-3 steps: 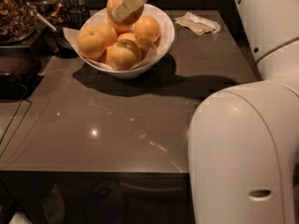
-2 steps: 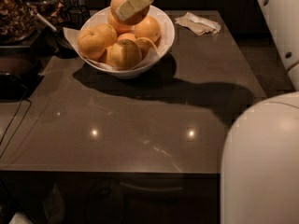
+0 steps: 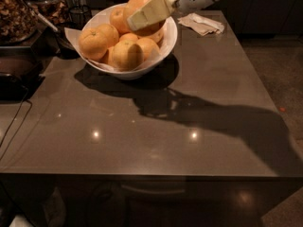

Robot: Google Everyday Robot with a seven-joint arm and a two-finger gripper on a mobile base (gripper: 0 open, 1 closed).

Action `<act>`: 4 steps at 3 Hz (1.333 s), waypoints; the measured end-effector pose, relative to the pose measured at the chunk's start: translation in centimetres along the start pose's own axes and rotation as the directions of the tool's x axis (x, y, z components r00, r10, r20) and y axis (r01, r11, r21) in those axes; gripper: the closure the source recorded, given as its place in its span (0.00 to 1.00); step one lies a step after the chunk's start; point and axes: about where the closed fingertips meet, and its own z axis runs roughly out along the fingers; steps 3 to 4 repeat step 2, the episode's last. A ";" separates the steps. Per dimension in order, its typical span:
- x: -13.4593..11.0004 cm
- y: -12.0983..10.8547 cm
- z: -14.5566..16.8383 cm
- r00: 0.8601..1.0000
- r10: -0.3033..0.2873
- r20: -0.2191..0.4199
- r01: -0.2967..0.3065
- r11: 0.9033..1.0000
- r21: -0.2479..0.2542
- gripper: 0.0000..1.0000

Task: Pick orange from white bowl

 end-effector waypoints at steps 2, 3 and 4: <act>4.9 6.2 -0.3 0.995 0.102 -0.010 -0.102 0.995 0.024 1.00; 4.9 6.2 -0.3 0.995 0.102 -0.010 -0.102 0.995 0.024 1.00; 4.9 6.2 -0.3 0.995 0.102 -0.010 -0.102 0.995 0.024 1.00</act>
Offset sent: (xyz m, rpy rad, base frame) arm -0.1027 -0.0072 -0.0465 0.0251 0.1015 -0.1196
